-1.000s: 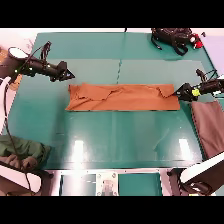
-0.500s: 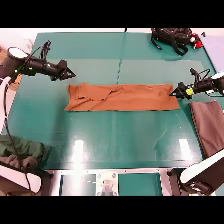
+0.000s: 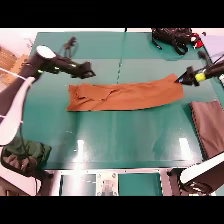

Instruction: Fold the shirts.

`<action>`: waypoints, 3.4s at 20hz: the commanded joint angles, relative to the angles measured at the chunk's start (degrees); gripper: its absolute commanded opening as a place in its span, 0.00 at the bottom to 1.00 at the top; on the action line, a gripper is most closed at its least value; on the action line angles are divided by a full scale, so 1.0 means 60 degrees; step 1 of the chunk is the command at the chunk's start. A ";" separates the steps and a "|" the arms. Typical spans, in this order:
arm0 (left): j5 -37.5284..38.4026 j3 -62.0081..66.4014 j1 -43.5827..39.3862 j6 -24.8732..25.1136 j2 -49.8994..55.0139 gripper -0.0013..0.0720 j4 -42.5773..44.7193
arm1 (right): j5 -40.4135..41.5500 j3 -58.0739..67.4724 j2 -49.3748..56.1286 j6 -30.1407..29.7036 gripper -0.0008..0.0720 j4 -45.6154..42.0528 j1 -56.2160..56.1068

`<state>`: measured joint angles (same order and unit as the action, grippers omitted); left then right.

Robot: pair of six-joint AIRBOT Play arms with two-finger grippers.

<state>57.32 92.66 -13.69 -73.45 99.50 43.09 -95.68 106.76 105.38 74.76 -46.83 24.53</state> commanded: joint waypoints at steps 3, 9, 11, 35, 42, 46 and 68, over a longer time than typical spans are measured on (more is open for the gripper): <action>-0.2288 0.0029 -0.2634 -0.0186 0.1209 0.05 0.0339 | -0.0674 0.0280 -0.1989 0.1104 0.03 0.0572 -0.1031; -0.2812 0.0091 -0.3628 -0.0346 0.2492 0.05 -0.1217 | -0.0667 0.0280 -0.3155 0.1942 0.03 0.0568 -0.2401; -0.2838 0.0091 -0.3632 -0.0321 0.2543 0.05 -0.1453 | -0.0656 0.0277 -0.3191 0.1938 0.03 0.0557 -0.2736; 0.6626 0.4167 0.2441 -0.2539 0.0273 0.05 0.6007 | 1.0156 0.0044 0.1552 0.2218 0.51 0.0594 -1.0976; 0.6597 0.4105 0.2437 -0.2506 0.0273 0.05 0.6040 | 0.8098 0.0047 0.1115 0.2218 0.71 -0.0331 -0.8998; 0.6532 0.4105 0.2437 -0.2506 0.0273 0.05 0.6040 | 0.4790 0.0025 0.0619 0.2211 0.71 -0.0572 -0.6018; 0.6535 0.4105 0.2437 -0.2506 0.0273 0.05 0.6033 | 0.5162 -0.2098 -0.0353 0.1319 0.03 0.1949 -0.5450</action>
<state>96.47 117.30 0.93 -88.51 101.14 79.29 -62.78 90.00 106.89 81.93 -35.46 -11.31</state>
